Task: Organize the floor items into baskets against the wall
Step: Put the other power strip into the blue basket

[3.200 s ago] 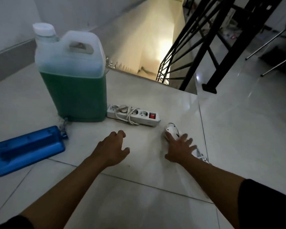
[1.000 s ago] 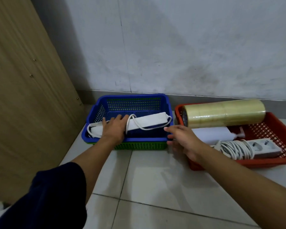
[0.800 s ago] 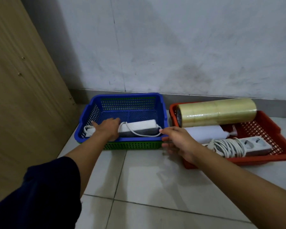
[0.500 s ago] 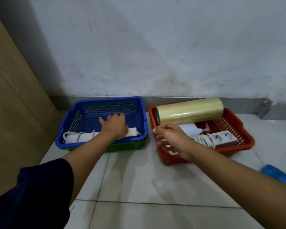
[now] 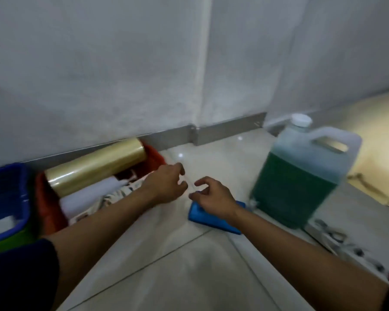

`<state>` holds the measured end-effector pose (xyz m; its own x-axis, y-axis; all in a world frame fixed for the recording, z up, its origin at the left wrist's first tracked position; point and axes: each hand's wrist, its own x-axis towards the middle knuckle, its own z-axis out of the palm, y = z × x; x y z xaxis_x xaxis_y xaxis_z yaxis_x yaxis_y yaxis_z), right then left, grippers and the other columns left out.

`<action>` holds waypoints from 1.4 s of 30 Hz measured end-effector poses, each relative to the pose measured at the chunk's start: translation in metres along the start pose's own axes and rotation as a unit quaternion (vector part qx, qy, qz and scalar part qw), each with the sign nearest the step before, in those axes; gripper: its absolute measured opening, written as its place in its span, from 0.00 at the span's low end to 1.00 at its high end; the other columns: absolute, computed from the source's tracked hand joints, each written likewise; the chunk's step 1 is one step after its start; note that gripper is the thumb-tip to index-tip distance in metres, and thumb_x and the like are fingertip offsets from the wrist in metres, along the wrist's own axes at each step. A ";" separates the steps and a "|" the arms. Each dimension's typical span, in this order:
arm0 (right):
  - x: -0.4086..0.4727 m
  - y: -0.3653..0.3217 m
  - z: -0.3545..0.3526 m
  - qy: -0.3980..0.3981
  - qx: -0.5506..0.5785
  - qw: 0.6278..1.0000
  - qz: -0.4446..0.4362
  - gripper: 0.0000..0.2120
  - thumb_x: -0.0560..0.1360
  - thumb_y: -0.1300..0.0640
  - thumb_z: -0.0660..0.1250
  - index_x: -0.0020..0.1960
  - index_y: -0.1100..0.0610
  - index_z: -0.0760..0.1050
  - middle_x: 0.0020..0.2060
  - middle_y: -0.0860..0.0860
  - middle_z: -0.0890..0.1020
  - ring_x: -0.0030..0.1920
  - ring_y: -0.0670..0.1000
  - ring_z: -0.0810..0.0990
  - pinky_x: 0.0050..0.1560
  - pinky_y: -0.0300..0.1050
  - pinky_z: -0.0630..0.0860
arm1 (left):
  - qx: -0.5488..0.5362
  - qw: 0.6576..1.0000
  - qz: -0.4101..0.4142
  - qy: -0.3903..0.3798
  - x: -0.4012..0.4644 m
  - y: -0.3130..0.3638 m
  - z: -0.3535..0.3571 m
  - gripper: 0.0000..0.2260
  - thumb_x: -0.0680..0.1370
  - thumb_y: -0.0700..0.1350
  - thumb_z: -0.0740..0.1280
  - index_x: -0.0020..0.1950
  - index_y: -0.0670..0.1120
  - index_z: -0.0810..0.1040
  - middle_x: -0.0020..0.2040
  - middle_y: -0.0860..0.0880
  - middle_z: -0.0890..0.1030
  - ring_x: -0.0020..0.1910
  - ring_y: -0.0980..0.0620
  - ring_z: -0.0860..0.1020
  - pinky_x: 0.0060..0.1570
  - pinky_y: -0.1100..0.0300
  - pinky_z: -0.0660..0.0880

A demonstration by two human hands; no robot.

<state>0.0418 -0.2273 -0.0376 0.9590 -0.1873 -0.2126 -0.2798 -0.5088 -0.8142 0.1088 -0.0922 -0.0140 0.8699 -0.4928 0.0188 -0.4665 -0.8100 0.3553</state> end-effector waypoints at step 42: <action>-0.070 0.196 -0.170 -0.166 -0.210 0.891 0.368 0.39 0.60 0.47 0.77 0.67 0.58 0.70 0.56 0.54 0.79 0.53 0.53 0.80 0.42 0.40 0.80 | 0.017 0.954 0.190 -0.230 0.020 0.091 0.135 0.21 0.78 0.48 0.64 0.69 0.46 0.67 0.65 0.45 0.71 0.63 0.48 0.72 0.61 0.58 0.69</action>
<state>-0.0874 -0.4562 -0.0904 0.4497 -0.3765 -0.8100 -0.7632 -0.6330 -0.1295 0.0622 -0.2181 -0.1074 0.4774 -0.8345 -0.2751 -0.7462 -0.5504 0.3745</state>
